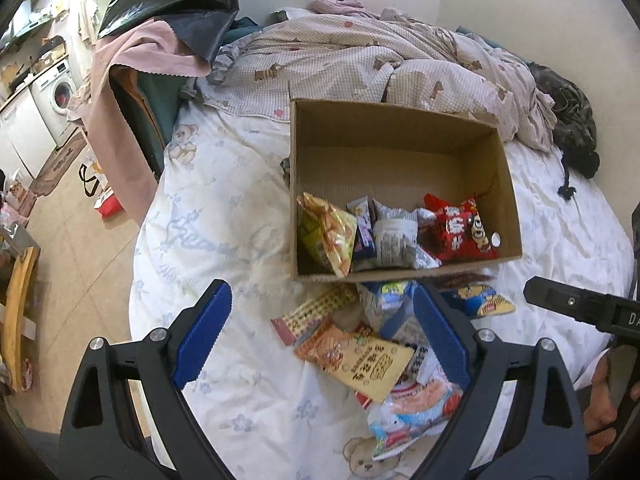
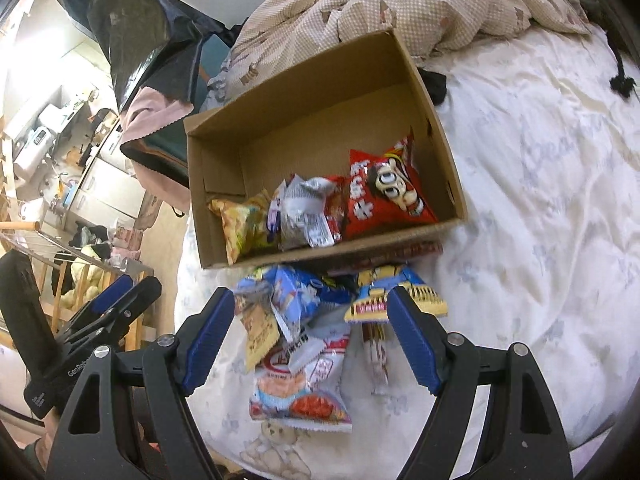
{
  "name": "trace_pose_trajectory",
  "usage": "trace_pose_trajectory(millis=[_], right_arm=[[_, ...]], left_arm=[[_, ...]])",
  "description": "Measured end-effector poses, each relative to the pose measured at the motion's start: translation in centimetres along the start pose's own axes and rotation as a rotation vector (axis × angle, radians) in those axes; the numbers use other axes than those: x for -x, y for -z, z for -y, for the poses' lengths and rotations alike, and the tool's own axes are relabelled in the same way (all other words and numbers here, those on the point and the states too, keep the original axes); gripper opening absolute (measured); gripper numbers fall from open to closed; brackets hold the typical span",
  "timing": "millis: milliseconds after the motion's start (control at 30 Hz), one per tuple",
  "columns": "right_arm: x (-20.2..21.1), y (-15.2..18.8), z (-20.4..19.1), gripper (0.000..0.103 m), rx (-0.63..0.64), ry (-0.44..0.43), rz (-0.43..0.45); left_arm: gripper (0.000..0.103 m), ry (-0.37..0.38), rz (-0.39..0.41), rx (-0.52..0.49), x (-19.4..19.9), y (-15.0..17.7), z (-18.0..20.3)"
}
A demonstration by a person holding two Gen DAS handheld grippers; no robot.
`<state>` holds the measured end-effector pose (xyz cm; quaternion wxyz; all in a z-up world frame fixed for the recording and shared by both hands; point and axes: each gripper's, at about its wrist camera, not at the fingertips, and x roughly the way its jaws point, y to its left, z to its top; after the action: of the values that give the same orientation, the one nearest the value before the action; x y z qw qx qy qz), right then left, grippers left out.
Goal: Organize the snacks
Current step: 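Withdraw both grippers from the box back over the pile, then grasp the white-red shrimp chip bag with the right gripper and lift it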
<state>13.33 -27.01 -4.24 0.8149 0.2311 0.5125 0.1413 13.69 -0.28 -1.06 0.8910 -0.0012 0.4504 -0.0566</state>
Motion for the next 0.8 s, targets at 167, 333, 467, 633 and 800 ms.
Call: trace_pose_trajectory(millis=[167,333,467,633,800], right_arm=[[0.4,1.5,0.4,0.081,-0.012,-0.002,-0.01],[0.3,2.6,0.8,0.081,-0.028,0.005,-0.029],[0.3,3.4,1.6,0.081,-0.043,0.027,-0.046],[0.0,4.1,3.6,0.081,-0.12,0.066,-0.063],[-2.3,4.8,4.9,0.081,-0.195,0.041,-0.166]], left_arm=[[0.09,0.002,-0.023,0.015,0.3,1.2,-0.3],[0.09,0.006,-0.049,0.022,0.3,2.4,-0.3],[0.09,-0.004,-0.084,0.031,-0.3,3.1,-0.2],[0.09,0.009,-0.144,0.048,-1.5,3.9,0.0],[0.09,-0.002,-0.207,0.055,-2.9,4.5,0.3]])
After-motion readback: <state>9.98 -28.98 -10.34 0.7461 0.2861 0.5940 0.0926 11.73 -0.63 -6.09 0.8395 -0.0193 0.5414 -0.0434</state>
